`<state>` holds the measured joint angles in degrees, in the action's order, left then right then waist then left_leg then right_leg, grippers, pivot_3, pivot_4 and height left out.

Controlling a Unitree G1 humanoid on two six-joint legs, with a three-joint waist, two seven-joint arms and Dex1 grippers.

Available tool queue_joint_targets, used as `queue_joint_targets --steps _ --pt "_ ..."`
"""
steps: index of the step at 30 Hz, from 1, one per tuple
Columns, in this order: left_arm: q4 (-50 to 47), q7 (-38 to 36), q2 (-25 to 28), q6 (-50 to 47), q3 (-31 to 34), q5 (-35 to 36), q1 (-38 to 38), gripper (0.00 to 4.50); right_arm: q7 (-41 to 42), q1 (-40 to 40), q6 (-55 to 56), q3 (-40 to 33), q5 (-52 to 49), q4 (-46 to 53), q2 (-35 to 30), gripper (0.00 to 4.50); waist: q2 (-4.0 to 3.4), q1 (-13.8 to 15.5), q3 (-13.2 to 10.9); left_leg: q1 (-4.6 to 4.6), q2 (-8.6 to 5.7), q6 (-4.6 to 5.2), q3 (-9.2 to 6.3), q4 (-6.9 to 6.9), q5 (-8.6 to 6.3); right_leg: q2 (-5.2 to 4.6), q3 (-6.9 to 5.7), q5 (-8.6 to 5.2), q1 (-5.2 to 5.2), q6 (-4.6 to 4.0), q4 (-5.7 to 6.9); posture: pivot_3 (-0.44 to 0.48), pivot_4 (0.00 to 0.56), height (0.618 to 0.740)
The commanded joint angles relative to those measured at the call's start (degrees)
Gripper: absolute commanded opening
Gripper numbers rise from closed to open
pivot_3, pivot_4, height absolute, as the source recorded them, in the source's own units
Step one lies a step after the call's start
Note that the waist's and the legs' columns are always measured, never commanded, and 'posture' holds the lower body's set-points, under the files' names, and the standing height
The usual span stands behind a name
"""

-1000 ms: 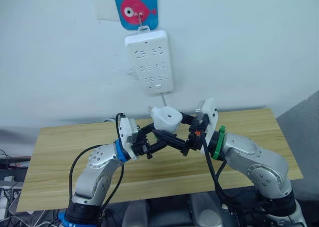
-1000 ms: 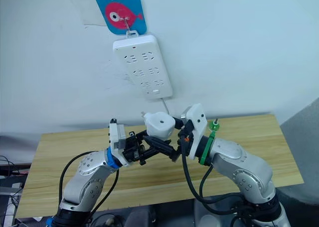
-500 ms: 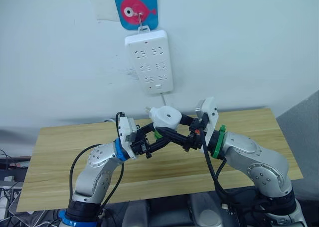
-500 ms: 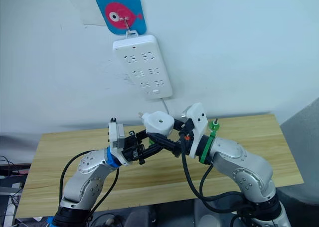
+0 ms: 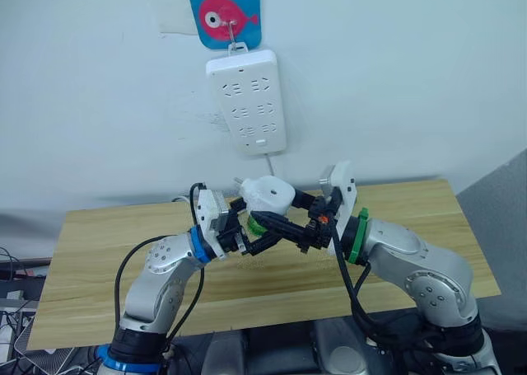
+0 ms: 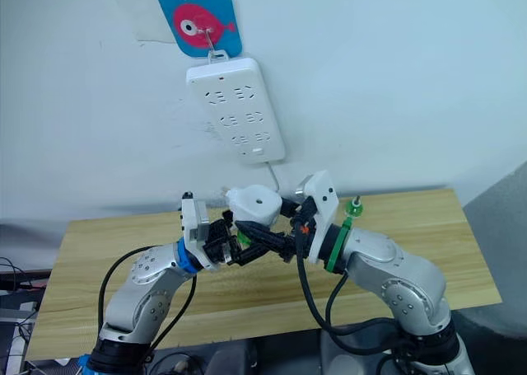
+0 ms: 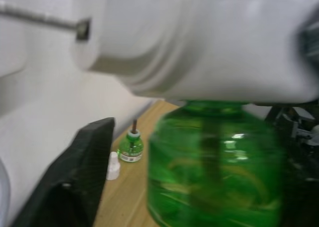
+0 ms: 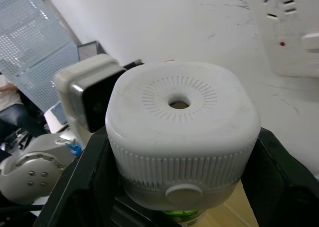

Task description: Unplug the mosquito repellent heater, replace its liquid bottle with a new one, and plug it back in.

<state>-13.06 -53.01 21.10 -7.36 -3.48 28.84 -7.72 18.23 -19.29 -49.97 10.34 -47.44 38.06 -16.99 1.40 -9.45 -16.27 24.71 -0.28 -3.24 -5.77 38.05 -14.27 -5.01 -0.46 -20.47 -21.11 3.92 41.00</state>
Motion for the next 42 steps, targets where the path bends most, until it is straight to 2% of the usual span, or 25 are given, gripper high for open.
queue_joint_targets --steps 1,15,25,29,40,42 --pt "-0.35 -1.09 -0.37 3.45 0.34 -0.36 -0.23 4.47 0.27 -0.85 0.57 -0.30 -1.18 2.89 0.37 2.95 0.00 0.02 0.00 0.00 0.00 0.00 0.00 0.00 0.00 0.00 0.00 0.00 0.00 0.00 0.00 -0.251 0.263 0.740" --pt "-4.33 -4.19 5.26 2.53 5.07 3.43 4.57 4.47 -0.43 -0.55 1.43 -1.84 0.86 1.82 -0.44 2.95 -0.01 0.03 0.00 0.00 0.01 0.00 -0.04 -0.05 0.00 0.00 0.00 0.00 -0.02 0.00 -0.02 -0.241 0.251 0.740" --pt "-7.72 -3.42 12.19 -3.95 12.28 8.95 8.72 4.47 -0.09 -0.71 1.45 -4.12 1.11 2.00 -2.86 2.95 -0.01 0.10 0.00 0.00 0.02 0.00 -0.07 -0.06 0.00 0.00 0.00 0.00 -0.03 0.00 0.00 -0.231 0.237 0.740" --pt "-7.22 -1.95 14.33 -7.55 13.48 9.35 7.38 4.47 -0.83 -0.87 0.76 -4.94 0.23 2.89 -3.29 2.95 -0.01 0.10 0.00 0.00 0.01 0.00 -0.06 -0.06 0.00 0.00 0.00 0.00 -0.03 0.00 -0.01 -0.230 0.235 0.740" --pt "-5.04 1.72 16.24 -14.08 13.29 8.15 -0.32 4.47 -2.49 -0.38 0.03 -5.35 0.10 3.69 -3.24 2.95 -0.01 0.05 0.00 0.00 0.01 -0.05 -0.04 -0.07 0.03 0.00 0.00 0.00 -0.06 0.00 0.01 -0.240 0.229 0.740" --pt "-3.67 0.82 17.36 -17.61 13.91 10.70 -2.16 4.47 -2.54 -0.30 -0.13 -5.52 0.02 3.84 -3.42 2.95 -0.01 0.00 0.00 0.00 0.01 -0.07 -0.03 -0.07 0.04 0.01 0.00 0.00 -0.06 0.00 0.01 -0.240 0.228 0.740"
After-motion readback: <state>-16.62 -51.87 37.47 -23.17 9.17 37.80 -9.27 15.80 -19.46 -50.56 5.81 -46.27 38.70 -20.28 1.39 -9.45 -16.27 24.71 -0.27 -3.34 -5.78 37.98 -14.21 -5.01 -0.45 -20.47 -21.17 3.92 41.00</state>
